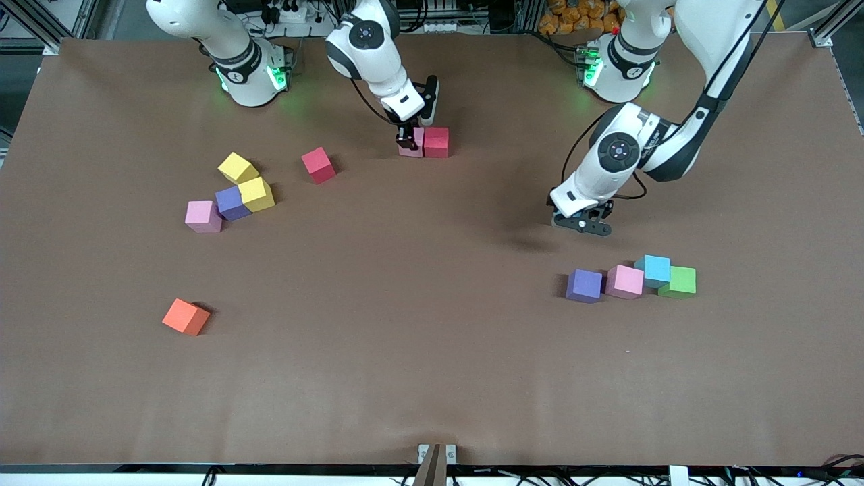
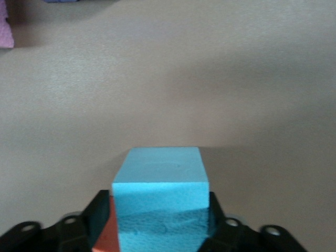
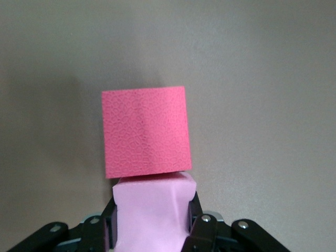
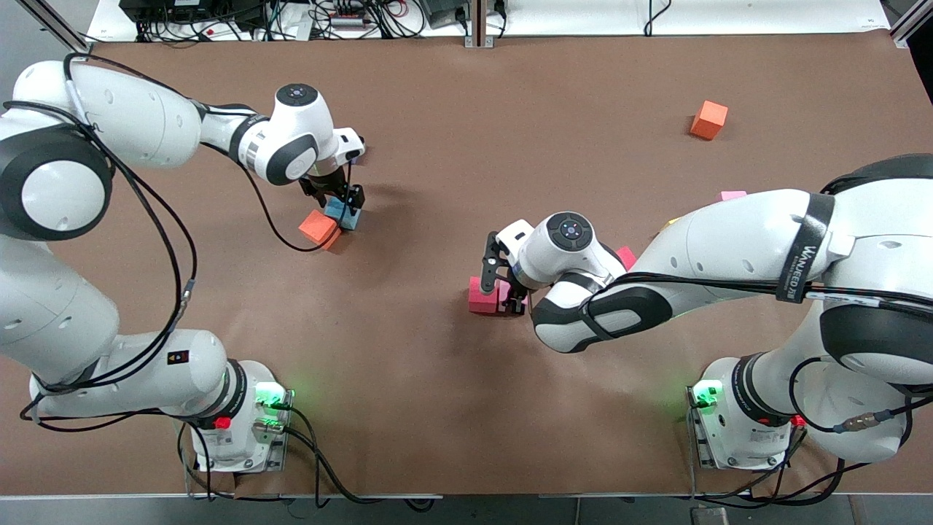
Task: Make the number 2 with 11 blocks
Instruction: 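Carry the cyan cube with the left gripper toward the pink cube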
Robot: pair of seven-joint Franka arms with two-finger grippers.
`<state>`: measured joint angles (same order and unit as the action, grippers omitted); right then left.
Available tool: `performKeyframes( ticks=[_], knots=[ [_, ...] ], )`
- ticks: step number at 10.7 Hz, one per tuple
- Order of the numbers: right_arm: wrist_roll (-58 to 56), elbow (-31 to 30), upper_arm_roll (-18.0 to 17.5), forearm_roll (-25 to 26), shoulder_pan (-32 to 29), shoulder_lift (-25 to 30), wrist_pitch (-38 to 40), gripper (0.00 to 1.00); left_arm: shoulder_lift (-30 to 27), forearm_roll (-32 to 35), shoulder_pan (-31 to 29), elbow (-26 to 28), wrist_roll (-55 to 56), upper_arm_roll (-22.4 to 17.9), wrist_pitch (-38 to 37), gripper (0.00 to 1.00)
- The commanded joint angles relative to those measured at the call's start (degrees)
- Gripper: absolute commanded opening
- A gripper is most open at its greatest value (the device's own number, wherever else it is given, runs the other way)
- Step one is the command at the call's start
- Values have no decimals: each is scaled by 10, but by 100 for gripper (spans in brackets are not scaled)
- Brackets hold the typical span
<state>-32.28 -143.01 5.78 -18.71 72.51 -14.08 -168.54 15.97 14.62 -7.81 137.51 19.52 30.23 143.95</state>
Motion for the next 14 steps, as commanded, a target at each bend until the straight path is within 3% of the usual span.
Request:
performKeyframes(
  ticks=[1,4,7,11,12,13,14],
  knots=[
    [-1,-8,1,-15,12,-4,-20,18,1,7,-9,-2,8,6,9,36],
    [-1,-8,1,-16,15,-8,-28,18,-3,-2,-8,-14,109,26,1,25],
    [-1,-7,1,-16,18,-10,-36,18,-8,-91,-8,-44,236,63,-39,24],
    [0,-6,0,-26,26,-24,-53,21,-9,-150,-3,-53,473,117,-46,24],
    [1,-5,0,-27,26,-24,-52,34,-9,-159,-2,-54,525,133,-46,24],
    [-1,-3,0,-27,26,-24,-51,99,-10,-170,-3,-54,586,148,-46,23],
    [-1,-2,1,-27,25,-24,-48,100,-9,-173,-1,-55,664,168,-46,22]
  ],
)
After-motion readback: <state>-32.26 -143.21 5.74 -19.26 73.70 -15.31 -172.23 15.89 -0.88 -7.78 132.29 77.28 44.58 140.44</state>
